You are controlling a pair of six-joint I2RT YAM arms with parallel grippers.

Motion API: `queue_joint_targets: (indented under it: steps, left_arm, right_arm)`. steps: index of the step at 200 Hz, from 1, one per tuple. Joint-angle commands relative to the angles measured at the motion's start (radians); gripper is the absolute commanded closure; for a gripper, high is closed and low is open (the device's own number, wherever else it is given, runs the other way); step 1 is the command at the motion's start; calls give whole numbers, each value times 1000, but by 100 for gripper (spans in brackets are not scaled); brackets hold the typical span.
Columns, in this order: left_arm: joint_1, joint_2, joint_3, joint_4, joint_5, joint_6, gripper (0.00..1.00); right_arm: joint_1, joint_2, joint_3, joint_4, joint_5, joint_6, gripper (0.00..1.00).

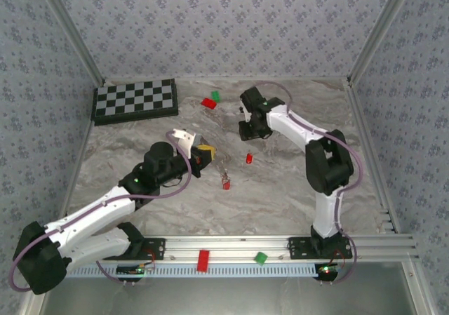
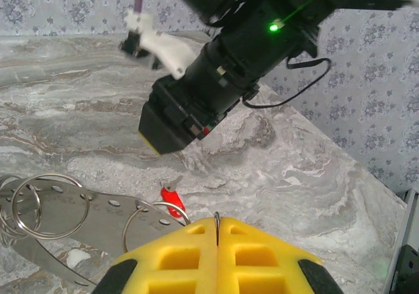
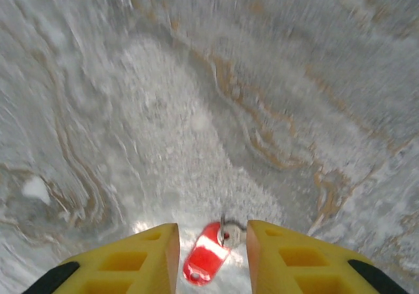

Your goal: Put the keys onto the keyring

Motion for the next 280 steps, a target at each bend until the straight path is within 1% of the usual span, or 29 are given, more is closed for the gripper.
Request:
queue_joint_targets:
  steps: [1, 39, 110, 168, 230, 241, 262, 280]
  left_arm:
    - [-3, -28, 7, 46, -1, 3, 100]
    - [-4, -35, 7, 45, 0, 0, 100]
    - [-4, -33, 7, 50, 3, -2, 100]
    - [-4, -36, 7, 48, 4, -2, 100]
    - [-5, -35, 7, 49, 5, -3, 100]
    - [-4, -35, 7, 49, 5, -2, 100]
    - [-4, -35, 7, 49, 5, -3, 100]
    - [-4, -34, 7, 50, 5, -3, 100]
  right_arm:
    - [-16, 74, 116, -246, -49, -60, 68]
    - [-26, 192, 253, -374, -60, -97, 70]
    - [-29, 328, 396, -486, -90, -148, 72]
    - [-29, 400, 455, -539, -94, -164, 75]
    - [-27, 436, 486, -555, -99, -170, 79]
    - [-26, 439, 492, -555, -100, -170, 81]
    - [-26, 441, 497, -552, -100, -170, 83]
    - [-26, 443, 498, -550, -101, -170, 83]
